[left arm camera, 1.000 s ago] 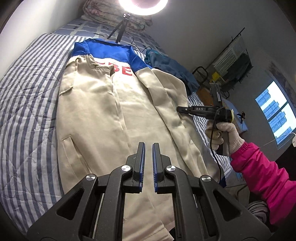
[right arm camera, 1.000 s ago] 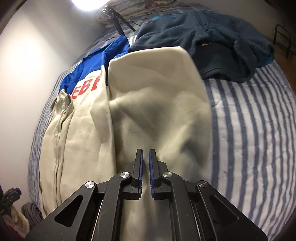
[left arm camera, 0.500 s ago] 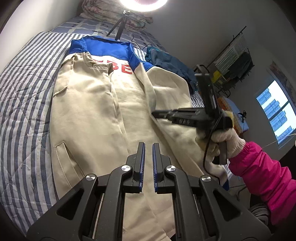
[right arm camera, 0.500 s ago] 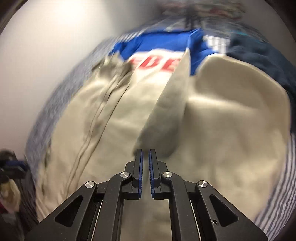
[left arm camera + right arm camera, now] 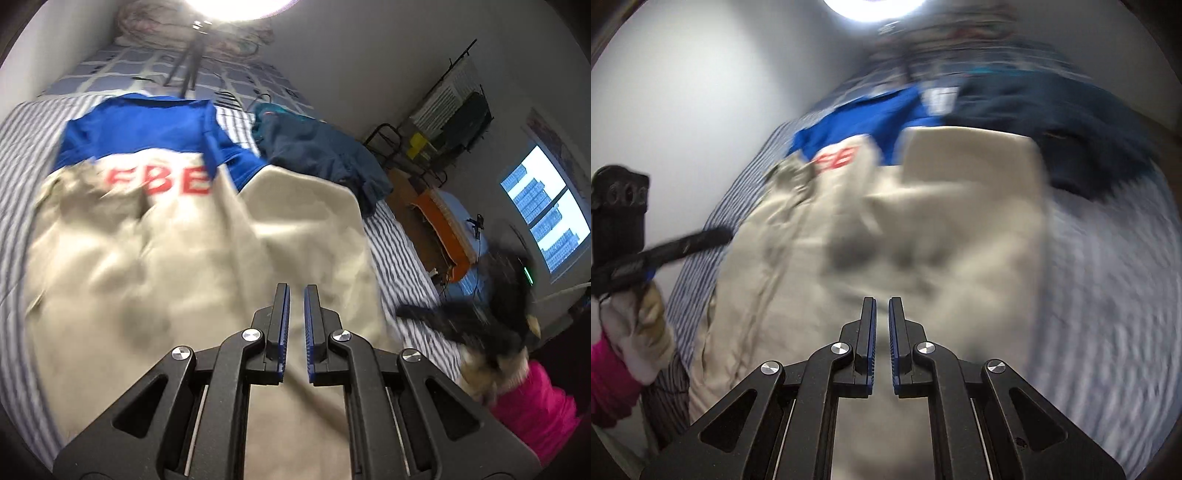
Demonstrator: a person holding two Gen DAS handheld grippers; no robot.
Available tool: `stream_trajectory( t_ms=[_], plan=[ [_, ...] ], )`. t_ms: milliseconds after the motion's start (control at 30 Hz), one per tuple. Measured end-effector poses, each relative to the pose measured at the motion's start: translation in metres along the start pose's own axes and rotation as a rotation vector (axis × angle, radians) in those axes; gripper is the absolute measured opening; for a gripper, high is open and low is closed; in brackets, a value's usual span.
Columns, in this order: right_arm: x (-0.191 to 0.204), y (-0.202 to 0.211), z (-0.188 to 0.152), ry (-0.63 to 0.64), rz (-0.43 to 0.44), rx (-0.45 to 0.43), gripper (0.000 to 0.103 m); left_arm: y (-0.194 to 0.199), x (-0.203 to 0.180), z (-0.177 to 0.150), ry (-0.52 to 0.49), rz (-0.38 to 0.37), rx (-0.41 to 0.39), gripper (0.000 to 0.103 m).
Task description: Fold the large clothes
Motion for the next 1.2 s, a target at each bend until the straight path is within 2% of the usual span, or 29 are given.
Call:
stream_trajectory(
  t_ms=[133, 200, 267, 300, 333, 400, 500, 667, 733, 767, 800, 833, 900, 967, 1133, 1200],
  plan=[
    [-0.029, 0.020, -0.041, -0.089, 0.000, 0.023, 0.006, -0.056, 0.005, 0.035, 0.005, 0.003, 0.029, 0.004],
    [-0.033, 0.020, -0.064, -0.105, 0.015, 0.055, 0.006, -0.082, 0.014, 0.045, 0.002, 0.044, 0.058, 0.004],
    [-0.035, 0.019, -0.081, -0.096, -0.006, 0.086, 0.006, -0.098, 0.030, 0.049, -0.014, 0.164, 0.075, 0.004],
    [-0.034, 0.014, -0.089, -0.090, -0.022, 0.104, 0.006, -0.104, 0.045, 0.049, -0.022, 0.283, 0.078, 0.004],
    [-0.036, 0.012, -0.095, -0.090, -0.032, 0.120, 0.006, -0.109, 0.059, 0.047, -0.012, 0.350, 0.087, 0.004],
    [-0.043, 0.009, -0.106, -0.110, -0.044, 0.140, 0.006, -0.115, 0.081, 0.038, 0.032, 0.399, 0.113, 0.004],
    [-0.053, 0.023, -0.111, -0.140, -0.047, 0.111, 0.006, -0.108, 0.090, 0.031, 0.046, 0.381, 0.103, 0.004],
    [-0.075, 0.061, -0.124, -0.249, -0.022, 0.052, 0.007, -0.071, 0.052, 0.022, -0.009, 0.275, 0.082, 0.004],
    [-0.082, 0.073, -0.137, -0.297, -0.004, 0.045, 0.020, -0.047, 0.026, 0.006, -0.041, 0.215, 0.090, 0.004],
    [-0.085, 0.075, -0.146, -0.309, -0.003, 0.040, 0.032, -0.037, 0.013, -0.002, -0.051, 0.183, 0.095, 0.004],
    [-0.086, 0.081, -0.155, -0.326, 0.001, 0.029, 0.036, -0.028, 0.002, -0.012, -0.055, 0.150, 0.106, 0.004],
    [-0.086, 0.084, -0.162, -0.338, 0.017, 0.027, 0.037, -0.017, -0.013, -0.028, -0.051, 0.107, 0.123, 0.004],
    [-0.083, 0.085, -0.173, -0.351, 0.048, 0.029, 0.037, -0.006, -0.035, -0.052, -0.035, 0.048, 0.158, 0.013],
    [-0.081, 0.082, -0.180, -0.359, 0.081, 0.040, 0.036, 0.003, -0.057, -0.086, -0.004, -0.016, 0.196, 0.048],
    [-0.069, 0.075, -0.194, -0.325, 0.105, 0.073, 0.036, 0.006, -0.107, -0.165, 0.109, -0.157, 0.312, 0.051],
    [-0.064, 0.072, -0.196, -0.301, 0.099, 0.083, 0.036, 0.000, -0.118, -0.189, 0.167, -0.182, 0.363, 0.051]
  ],
)
Point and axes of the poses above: each gripper's, at about its wrist camera, not at the fingertips, and y roughly against the way its jaws point, x to its left, z to its top, the point moved 5 cm from there along -y, roughly the way its jaws point, and after that the axes turned 5 degrees about -z, right-handed, at the moved point
